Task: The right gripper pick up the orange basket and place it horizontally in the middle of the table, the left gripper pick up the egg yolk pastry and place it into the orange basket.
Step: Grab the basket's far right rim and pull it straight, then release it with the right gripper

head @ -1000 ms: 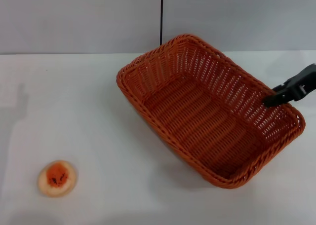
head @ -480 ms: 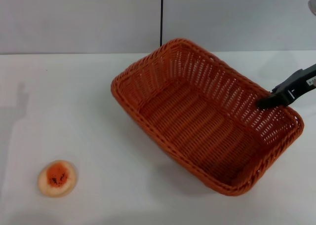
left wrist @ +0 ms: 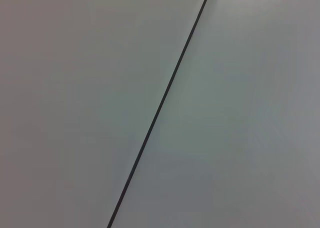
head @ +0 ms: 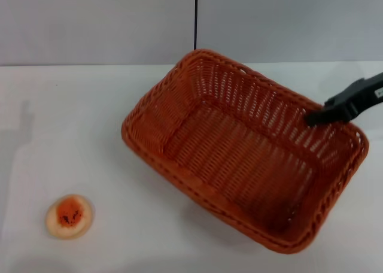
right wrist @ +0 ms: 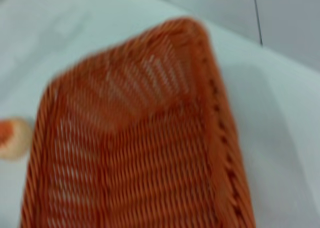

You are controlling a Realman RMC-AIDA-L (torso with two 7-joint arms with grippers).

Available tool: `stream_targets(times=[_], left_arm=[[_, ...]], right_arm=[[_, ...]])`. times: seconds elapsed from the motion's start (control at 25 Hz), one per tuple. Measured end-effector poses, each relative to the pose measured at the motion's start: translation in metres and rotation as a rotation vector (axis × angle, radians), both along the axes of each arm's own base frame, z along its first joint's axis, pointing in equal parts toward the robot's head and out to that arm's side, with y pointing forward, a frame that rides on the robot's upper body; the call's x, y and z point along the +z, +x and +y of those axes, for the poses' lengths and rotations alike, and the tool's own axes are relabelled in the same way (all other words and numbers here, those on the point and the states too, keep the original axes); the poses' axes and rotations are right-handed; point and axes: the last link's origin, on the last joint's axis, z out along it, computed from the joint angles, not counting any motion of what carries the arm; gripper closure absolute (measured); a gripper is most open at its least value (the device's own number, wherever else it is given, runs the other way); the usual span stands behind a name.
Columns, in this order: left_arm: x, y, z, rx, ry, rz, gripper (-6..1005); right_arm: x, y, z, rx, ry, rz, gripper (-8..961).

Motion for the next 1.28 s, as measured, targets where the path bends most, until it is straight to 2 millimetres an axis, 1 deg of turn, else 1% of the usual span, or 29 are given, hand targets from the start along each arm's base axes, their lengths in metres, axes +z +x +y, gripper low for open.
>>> stream_targets(times=[0.2, 0.52, 0.56, 0.96, 1.12, 1.28], left_arm=[[0.000, -0.001, -0.001, 0.001, -0.001, -0.004, 366], [0.000, -0.003, -0.003, 0.008, -0.004, -0.027, 366], [0.000, -0.003, -0.003, 0.010, -0.005, -0.027, 367], [0.000, -0.003, -0.002, 0.007, -0.006, -0.027, 370], [0.001, -0.002, 0.000, 0.004, -0.004, -0.027, 373], [0.001, -0.001, 0.002, 0.000, -0.002, -0.028, 376]], right_arm=[[0.013, 0.000, -0.001, 0.000, 0.034, 0.101, 779], [0.019, -0.002, -0.008, 0.013, 0.018, 0.167, 786], [0.024, -0.004, -0.009, 0.021, 0.019, 0.201, 786], [0.044, -0.008, -0.017, 0.060, -0.008, 0.347, 785], [0.050, -0.010, -0.019, 0.084, -0.023, 0.378, 785], [0.056, -0.016, -0.020, 0.131, -0.054, 0.372, 784]])
